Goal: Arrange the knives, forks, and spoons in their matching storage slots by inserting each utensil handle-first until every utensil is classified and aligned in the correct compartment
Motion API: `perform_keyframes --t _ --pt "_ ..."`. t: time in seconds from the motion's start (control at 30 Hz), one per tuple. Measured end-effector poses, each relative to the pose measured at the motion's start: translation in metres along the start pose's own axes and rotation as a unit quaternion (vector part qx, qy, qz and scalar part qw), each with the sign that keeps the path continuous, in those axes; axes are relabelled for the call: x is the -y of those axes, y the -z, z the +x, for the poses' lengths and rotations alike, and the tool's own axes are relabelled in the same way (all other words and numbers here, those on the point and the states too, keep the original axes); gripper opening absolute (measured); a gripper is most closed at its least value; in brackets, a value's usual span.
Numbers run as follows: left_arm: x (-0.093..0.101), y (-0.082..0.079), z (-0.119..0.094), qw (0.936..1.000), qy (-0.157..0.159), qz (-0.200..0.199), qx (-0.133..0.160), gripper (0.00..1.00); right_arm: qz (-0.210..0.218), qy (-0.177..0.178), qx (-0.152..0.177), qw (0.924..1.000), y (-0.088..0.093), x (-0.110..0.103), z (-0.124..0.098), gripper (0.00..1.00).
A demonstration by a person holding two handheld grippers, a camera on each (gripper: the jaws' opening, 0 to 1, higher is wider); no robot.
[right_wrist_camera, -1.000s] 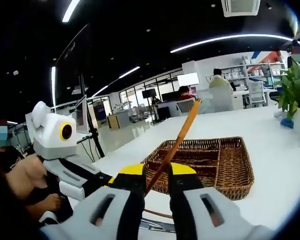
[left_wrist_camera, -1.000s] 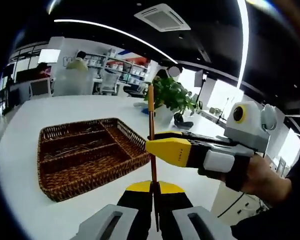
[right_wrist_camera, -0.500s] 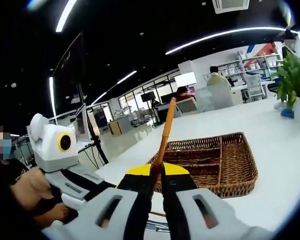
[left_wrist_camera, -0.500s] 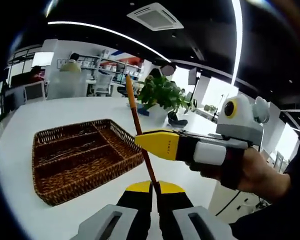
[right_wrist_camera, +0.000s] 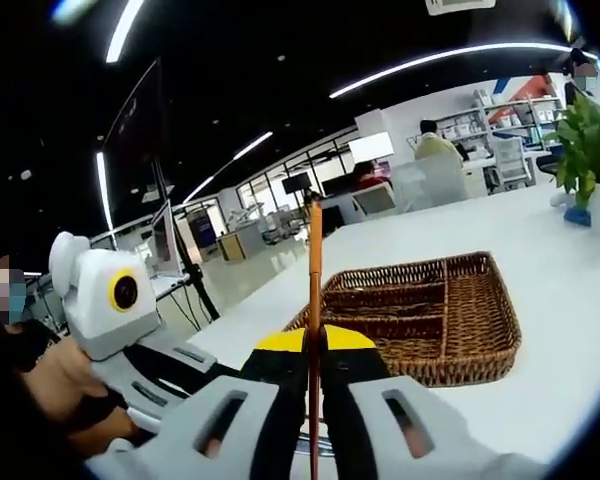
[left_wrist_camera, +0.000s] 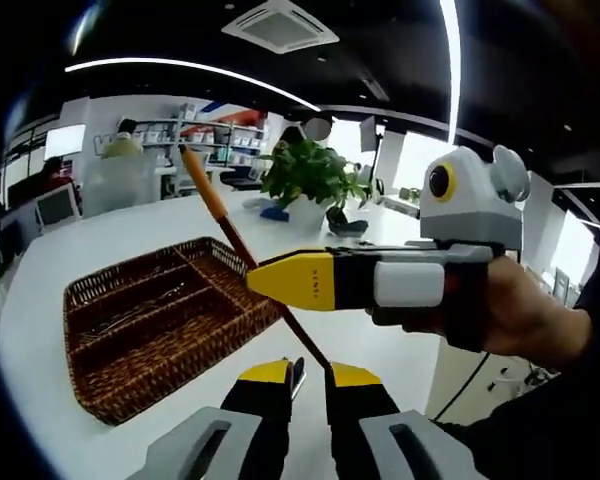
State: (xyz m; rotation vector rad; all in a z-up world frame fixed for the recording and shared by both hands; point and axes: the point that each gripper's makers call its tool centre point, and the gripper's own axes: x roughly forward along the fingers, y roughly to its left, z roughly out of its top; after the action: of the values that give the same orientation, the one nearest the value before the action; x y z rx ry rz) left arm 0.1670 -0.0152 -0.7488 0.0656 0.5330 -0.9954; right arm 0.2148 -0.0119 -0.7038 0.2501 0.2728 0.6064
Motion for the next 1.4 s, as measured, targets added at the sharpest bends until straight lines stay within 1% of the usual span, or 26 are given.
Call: perform_keyframes --t 0.1,0.23,0.3,0.37,0.43,0.53,0.6,0.63,0.73,0.8,0.93,1.03,1.13,1.23,1.4 --pt "-0.001 0.0 -0.001 1.0 -0.001 -0.001 0.002 0.13 -0.002 0.001 -0.001 1.0 0.0 -0.001 0.0 0.02" --pt "-0.007 0.001 -0.002 0.9999 -0.013 0.007 0.003 0.18 -0.005 0.002 -0.001 1.0 -0.002 -0.001 0.001 0.02" --pt "-0.009 0.001 -0.003 0.9998 -0.017 0.009 0.004 0.22 -0.007 0.003 -0.002 1.0 -0.003 0.0 0.002 0.02" --pt "-0.012 0.001 -0.005 0.9997 -0.023 0.01 0.007 0.3 -0.007 0.003 -0.003 1.0 -0.004 0.0 0.003 0.02" --pt "-0.014 0.001 -0.007 0.9995 -0.028 0.011 0.011 0.35 -0.009 0.004 -0.004 0.9999 -0.005 0.001 0.003 0.02" --pt "-0.015 0.001 -0.008 0.9994 -0.028 0.013 0.012 0.37 -0.009 0.006 -0.006 0.9999 -0.007 0.002 0.005 0.02" --pt "-0.017 0.003 -0.008 0.9994 -0.031 0.013 0.01 0.44 -0.01 0.007 -0.007 0.9999 -0.009 0.004 0.006 0.02" --pt "-0.017 0.005 -0.009 0.9994 -0.032 0.014 0.008 0.48 -0.01 0.007 -0.006 0.9999 -0.01 0.004 0.007 0.02" --pt "-0.018 0.006 -0.01 0.9992 -0.035 0.018 0.006 0.55 -0.012 0.01 -0.006 0.9999 -0.015 0.008 0.01 0.02" --pt "-0.019 0.006 -0.012 0.9991 -0.038 0.018 0.006 0.59 -0.011 0.012 -0.006 0.9999 -0.018 0.012 0.012 0.02" --pt "-0.025 0.007 -0.015 0.9986 -0.048 0.02 0.009 0.71 -0.01 0.018 -0.002 0.9998 -0.029 0.022 0.017 0.02" --pt "-0.029 0.008 -0.019 0.9982 -0.054 0.023 0.011 0.75 -0.018 0.026 -0.003 0.9995 -0.035 0.031 0.021 0.02" --pt "-0.032 0.008 -0.022 0.9981 -0.058 0.017 0.015 0.8 -0.016 0.035 -0.011 0.9992 -0.036 0.042 0.026 0.02" --pt "-0.036 0.01 -0.027 0.9976 -0.065 0.008 0.02 0.86 -0.023 0.051 -0.019 0.9983 -0.037 0.056 0.03 0.02" --pt "-0.043 0.015 -0.034 0.9968 -0.076 0.001 0.023 0.9 -0.033 0.069 -0.028 0.9967 -0.041 0.073 0.038 0.02"
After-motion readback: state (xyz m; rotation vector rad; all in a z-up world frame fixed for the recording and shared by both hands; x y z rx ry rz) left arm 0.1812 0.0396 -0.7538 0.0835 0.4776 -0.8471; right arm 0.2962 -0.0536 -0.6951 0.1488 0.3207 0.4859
